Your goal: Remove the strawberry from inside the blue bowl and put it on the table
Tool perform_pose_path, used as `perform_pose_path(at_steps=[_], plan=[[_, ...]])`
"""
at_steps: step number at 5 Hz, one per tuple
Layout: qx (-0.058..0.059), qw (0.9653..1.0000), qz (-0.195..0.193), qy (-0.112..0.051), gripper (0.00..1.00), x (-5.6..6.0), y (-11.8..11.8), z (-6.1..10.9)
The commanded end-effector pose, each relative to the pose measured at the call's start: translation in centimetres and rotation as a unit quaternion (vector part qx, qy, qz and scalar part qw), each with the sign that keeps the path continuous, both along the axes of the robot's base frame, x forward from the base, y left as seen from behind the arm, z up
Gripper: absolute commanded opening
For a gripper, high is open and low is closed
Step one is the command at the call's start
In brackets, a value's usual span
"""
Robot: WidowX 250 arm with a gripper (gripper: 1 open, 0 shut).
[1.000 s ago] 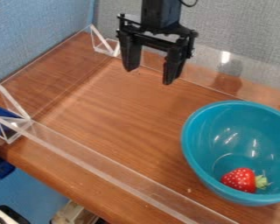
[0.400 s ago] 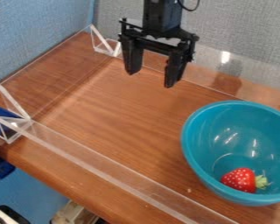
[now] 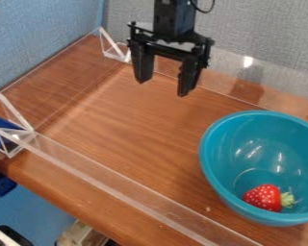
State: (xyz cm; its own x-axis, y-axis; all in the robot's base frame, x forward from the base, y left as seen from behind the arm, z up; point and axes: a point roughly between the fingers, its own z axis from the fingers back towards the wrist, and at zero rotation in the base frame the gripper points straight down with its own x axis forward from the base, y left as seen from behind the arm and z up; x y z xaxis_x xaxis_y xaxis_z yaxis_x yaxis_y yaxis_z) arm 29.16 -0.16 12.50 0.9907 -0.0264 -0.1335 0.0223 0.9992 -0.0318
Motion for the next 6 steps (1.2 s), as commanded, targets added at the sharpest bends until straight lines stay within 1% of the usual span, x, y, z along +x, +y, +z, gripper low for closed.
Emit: perform_pose_path(at_steps=[1, 4, 5, 6], plan=[[-0.002, 0.9999, -0.01, -0.01, 1.0, 0.0, -0.4, 0.3], [-0.008, 0.9991, -0.041, 0.012, 1.0, -0.5, -2.1, -1.4], [-0.011, 0.998, -0.06, 0.016, 1.0, -0.8, -3.1, -1.8], [-0.015, 0.9957, -0.09, 0.014, 1.0, -1.0, -5.1, -1.8]])
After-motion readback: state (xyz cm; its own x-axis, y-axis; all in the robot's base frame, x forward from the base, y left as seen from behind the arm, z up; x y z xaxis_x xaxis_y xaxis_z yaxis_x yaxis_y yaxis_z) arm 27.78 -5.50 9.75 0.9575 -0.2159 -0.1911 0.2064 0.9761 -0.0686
